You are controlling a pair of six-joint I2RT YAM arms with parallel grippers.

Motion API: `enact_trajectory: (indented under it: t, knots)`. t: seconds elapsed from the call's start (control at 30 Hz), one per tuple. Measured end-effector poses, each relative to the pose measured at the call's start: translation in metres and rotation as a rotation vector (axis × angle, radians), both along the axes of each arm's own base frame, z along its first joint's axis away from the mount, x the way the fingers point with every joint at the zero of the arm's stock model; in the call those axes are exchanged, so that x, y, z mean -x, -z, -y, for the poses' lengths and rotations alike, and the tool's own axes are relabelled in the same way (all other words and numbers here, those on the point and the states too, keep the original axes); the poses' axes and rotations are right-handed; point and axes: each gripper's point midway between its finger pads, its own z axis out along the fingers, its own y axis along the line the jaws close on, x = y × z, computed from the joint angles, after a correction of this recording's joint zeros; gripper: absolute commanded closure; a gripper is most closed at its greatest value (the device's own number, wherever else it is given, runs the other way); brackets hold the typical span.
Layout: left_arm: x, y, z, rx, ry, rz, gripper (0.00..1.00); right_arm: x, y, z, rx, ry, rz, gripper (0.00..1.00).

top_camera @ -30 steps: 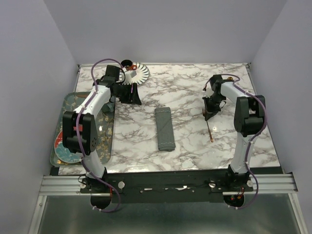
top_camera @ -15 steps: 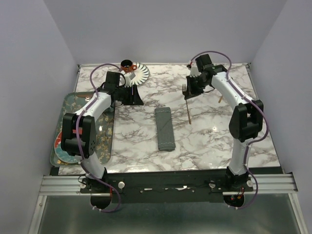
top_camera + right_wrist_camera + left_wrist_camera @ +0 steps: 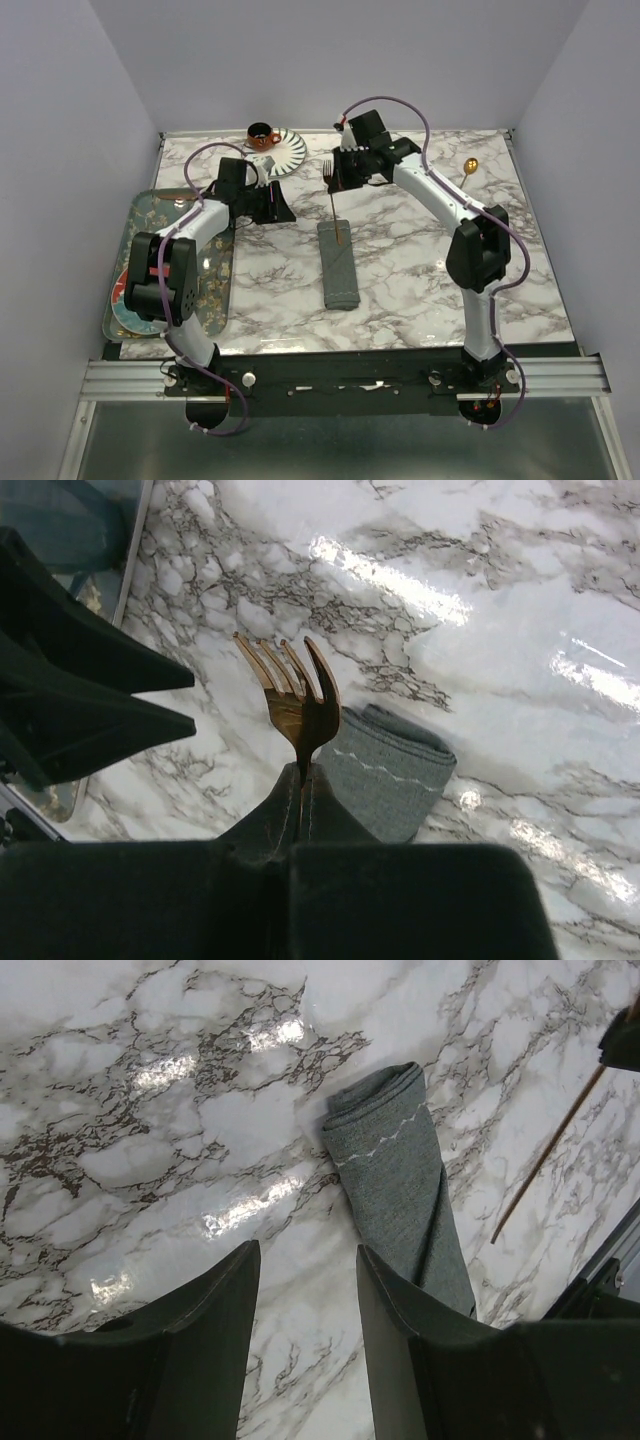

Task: Fold the napkin into a case and place the utensils inside
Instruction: Insert the fork into the folded napkin.

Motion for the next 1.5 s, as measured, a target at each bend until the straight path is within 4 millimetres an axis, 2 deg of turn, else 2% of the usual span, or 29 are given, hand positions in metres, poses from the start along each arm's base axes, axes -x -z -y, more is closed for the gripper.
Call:
enact_trajectory:
  t: [0.13,0.3,0.5,0.6,0.9,1.13,1.33,1.5]
  knots:
    - [0.006,0.0,-0.003,-0.007,-0.007,0.005,0.47,-0.006,0.018,-0.013,0.02,0.012,0.007,0.99]
    - [0.01,-0.008,-0.005,-0.01,-0.011,0.035,0.47,-0.01,0.042,-0.017,0.061,0.026,-0.001,0.99]
    - [0.016,-0.008,-0.01,-0.011,-0.021,0.041,0.47,-0.01,0.047,-0.022,0.068,0.03,0.003,0.99]
    - [0.017,-0.007,-0.012,-0.012,-0.027,0.036,0.47,-0.006,0.052,-0.025,0.071,0.03,-0.008,0.99]
    - [0.021,-0.003,-0.015,-0.011,-0.033,0.039,0.46,0.022,0.09,-0.02,0.123,0.043,-0.115,0.99]
    - [0.027,-0.004,-0.018,-0.009,-0.038,0.049,0.46,0.029,0.087,-0.02,0.113,0.069,-0.142,0.99]
    - [0.03,-0.003,-0.018,-0.009,-0.038,0.051,0.46,0.045,0.077,-0.019,0.104,0.083,-0.165,1.0]
    - [0.03,-0.006,-0.018,-0.007,-0.039,0.062,0.46,0.057,0.085,-0.014,0.124,0.085,-0.2,0.99]
